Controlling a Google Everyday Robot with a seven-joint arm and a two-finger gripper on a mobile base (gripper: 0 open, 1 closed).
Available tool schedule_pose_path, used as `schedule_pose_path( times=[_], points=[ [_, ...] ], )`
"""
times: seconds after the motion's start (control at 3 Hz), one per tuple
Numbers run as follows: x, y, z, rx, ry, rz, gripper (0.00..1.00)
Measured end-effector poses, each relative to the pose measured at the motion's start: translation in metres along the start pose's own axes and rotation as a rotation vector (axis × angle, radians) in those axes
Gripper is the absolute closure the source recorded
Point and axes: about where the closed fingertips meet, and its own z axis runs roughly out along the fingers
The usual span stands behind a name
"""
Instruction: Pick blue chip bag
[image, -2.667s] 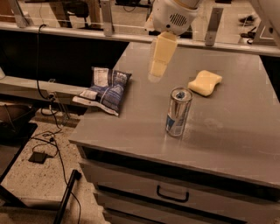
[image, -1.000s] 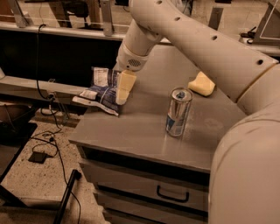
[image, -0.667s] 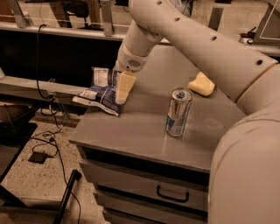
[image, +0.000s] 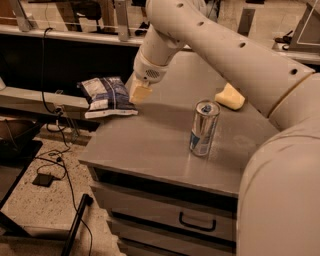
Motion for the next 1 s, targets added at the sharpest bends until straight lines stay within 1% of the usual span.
schedule_pose_path(
  times=[0.33,0.67,1.0],
  points=[
    [-0.001,0.001,0.004,-0.007,0.001,-0.002,1.00],
    [0.002,0.000,-0.002,0.010,-0.004,0.008,1.00],
    [0.009,-0.002,-0.018,0.050,-0.015,0.028,1.00]
  ],
)
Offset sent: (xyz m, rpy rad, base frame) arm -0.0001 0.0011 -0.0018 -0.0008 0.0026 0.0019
